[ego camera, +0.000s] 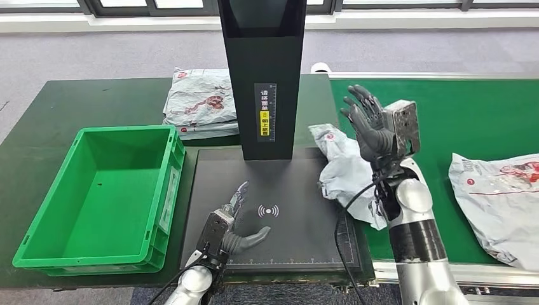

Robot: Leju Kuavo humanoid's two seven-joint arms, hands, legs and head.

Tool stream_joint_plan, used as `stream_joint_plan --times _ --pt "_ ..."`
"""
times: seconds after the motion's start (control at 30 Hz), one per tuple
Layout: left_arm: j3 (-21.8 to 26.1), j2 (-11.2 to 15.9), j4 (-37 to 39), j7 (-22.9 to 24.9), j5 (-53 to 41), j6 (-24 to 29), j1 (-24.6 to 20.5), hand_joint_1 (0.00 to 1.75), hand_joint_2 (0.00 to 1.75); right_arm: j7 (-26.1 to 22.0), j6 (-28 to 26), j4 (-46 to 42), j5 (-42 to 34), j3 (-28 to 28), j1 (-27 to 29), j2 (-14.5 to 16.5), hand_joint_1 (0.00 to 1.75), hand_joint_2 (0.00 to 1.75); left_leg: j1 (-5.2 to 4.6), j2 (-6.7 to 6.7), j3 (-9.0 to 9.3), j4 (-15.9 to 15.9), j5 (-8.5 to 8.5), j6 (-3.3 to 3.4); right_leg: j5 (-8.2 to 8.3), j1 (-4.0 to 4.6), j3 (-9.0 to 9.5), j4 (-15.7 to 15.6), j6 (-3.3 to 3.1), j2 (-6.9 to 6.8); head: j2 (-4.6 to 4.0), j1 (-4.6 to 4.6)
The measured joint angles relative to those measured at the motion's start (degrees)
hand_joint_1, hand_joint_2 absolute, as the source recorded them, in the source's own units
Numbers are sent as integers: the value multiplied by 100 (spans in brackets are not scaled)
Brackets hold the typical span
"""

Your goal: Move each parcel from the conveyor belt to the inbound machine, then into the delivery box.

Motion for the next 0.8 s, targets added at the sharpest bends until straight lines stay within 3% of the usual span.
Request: stream_joint_plan --times 0.03,0.17,0.23,0.27,0.33,0.37,0.47,0.8 --pt "0 0 -8 -2 0 0 -2 0 175 53 -23 57 -30 118 -158 8 163 175 0 0 0 0 1 1 0 0 1 0 0 0 0 1" --pt "3 0 -73 -9 1 8 -4 0 175 268 -187 395 61 653 -751 105 39 175 0 -2 0 0 7 -2 1 1 1 1 1 -1 -1 0" --pt "15 0 -135 -9 2 20 2 0 175 342 -412 598 382 936 -1002 156 13 175 1 -7 1 0 8 -2 1 2 2 1 0 -4 0 0" --pt "21 1 -167 -9 3 31 6 0 175 364 -540 697 570 1062 -1097 173 0 131 1 -11 0 0 8 -2 1 2 2 1 0 -7 0 0" --pt "33 4 -228 4 4 53 16 0 175 416 -746 902 923 1283 -1232 189 0 44 1 -21 0 0 9 -1 1 2 3 0 1 -15 -1 1" --pt "39 6 -255 16 4 62 21 0 175 453 -816 1011 1094 1367 -1279 190 0 44 1 -23 -1 0 9 -1 1 1 3 0 1 -17 0 1" --pt "81 10 -344 60 -1 70 45 0 175 454 -957 1430 1620 1496 -1356 181 0 175 0 -25 -2 1 8 -1 1 0 4 -2 1 -18 0 1" --pt "205 32 -630 187 -39 70 203 0 175 812 -1483 2452 3217 1571 -1350 -274 0 175 -4 -45 -9 5 10 4 2 -4 4 -6 4 -36 0 1"
